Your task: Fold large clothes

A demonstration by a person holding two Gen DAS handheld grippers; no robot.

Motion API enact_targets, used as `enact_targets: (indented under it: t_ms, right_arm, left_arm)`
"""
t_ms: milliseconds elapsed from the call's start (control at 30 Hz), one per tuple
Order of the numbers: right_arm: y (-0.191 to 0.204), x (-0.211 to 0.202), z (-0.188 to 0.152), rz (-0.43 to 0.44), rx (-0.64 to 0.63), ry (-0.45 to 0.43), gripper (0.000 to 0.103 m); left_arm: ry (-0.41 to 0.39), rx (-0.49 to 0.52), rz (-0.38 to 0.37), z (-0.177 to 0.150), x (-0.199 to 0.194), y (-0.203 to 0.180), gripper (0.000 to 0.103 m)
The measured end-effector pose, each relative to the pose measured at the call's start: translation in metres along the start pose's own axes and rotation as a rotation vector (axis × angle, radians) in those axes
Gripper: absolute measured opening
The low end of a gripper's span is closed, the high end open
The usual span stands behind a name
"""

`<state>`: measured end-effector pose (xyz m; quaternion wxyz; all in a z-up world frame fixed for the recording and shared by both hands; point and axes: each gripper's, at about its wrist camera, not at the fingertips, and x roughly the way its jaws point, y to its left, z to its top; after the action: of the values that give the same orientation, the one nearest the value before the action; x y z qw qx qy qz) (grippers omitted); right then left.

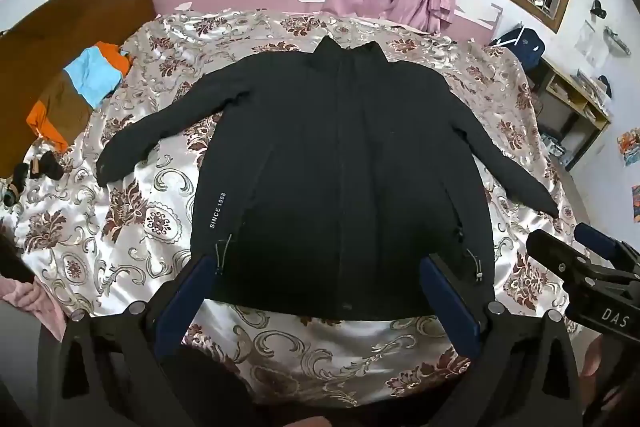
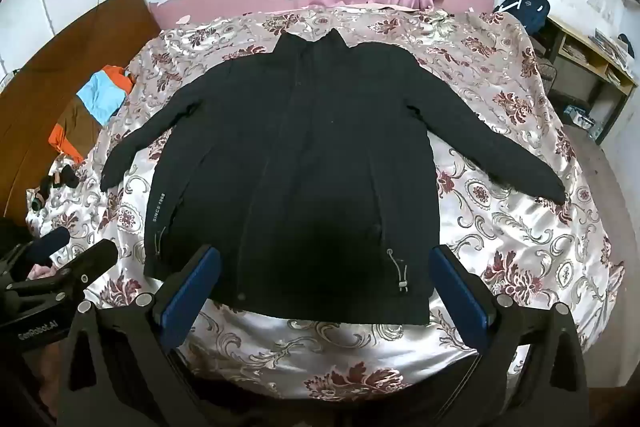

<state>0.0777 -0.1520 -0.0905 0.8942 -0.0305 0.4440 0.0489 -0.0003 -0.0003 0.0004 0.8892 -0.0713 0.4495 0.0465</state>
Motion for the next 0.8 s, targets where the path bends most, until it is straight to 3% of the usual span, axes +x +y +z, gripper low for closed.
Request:
enact_targets:
  t_ms: [800]
  right_arm:
    - [-0.0042, -0.0006, -0.0021, 0.009, 0.010, 0.007, 0.102]
  left_arm:
    - [0.026, -0.003, 0.004, -0.0027, 0.0037, 0.0009, 0.103]
